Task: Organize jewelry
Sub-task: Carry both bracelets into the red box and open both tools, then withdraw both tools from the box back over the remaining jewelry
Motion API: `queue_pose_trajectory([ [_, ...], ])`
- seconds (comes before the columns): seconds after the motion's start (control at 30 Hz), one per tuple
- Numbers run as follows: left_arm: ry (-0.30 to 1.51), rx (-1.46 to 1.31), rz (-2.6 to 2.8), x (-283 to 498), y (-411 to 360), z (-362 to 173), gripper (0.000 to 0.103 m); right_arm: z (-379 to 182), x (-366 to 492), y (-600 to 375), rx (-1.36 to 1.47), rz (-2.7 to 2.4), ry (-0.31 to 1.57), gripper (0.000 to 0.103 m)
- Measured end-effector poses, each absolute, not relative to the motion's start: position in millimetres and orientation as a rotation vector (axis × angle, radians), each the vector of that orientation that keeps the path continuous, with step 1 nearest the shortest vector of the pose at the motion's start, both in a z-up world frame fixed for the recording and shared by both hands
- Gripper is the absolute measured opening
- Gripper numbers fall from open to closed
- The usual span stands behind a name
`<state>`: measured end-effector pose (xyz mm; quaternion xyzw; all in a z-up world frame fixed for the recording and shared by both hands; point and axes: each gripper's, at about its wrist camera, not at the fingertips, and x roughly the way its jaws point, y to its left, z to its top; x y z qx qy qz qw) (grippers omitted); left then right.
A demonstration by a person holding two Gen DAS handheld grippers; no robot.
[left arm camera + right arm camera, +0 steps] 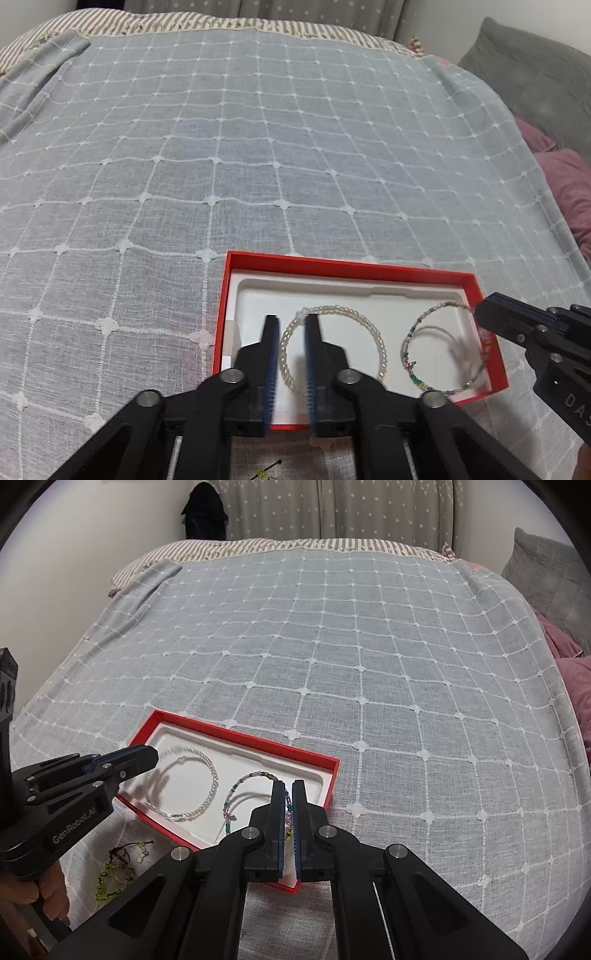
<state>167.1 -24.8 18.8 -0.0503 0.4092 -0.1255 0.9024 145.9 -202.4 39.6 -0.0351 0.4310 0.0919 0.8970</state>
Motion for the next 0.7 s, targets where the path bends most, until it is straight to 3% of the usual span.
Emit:
queue_pose_trajectory([
  [0.03, 0.841, -0.099, -0.257, 164.9, -24.4, 20.9, 0.021, 41.3, 144.9, -203.5, -0.068, 0.187, 0.892, 0.007],
  [0.1, 0.834, -0.084, -0.254, 160.3, -24.5, 24.4, 0.028, 45.5, 141.2, -205.0, -0.061, 0.190, 0.887, 0.025],
  [0.17, 0.829, -0.069, -0.253, 155.1, -24.9, 28.0, 0.036, 50.3, 135.3, -206.5, -0.059, 0.188, 0.881, 0.034],
  [0.33, 0.825, -0.031, -0.251, 136.3, -25.6, 34.0, 0.057, 58.0, 115.9, -207.2, -0.082, 0.183, 0.878, 0.039],
  [0.4, 0.823, -0.016, -0.243, 128.1, -24.9, 34.8, 0.069, 58.8, 107.9, -208.1, -0.086, 0.182, 0.885, 0.047],
  [0.57, 0.844, 0.009, -0.228, 110.2, -21.1, 32.1, 0.087, 58.1, 86.5, -208.1, -0.100, 0.181, 0.893, 0.058],
  [0.7, 0.880, 0.001, -0.228, 99.0, -16.2, 26.4, 0.095, 53.0, 72.0, -207.4, -0.110, 0.176, 0.910, 0.063],
])
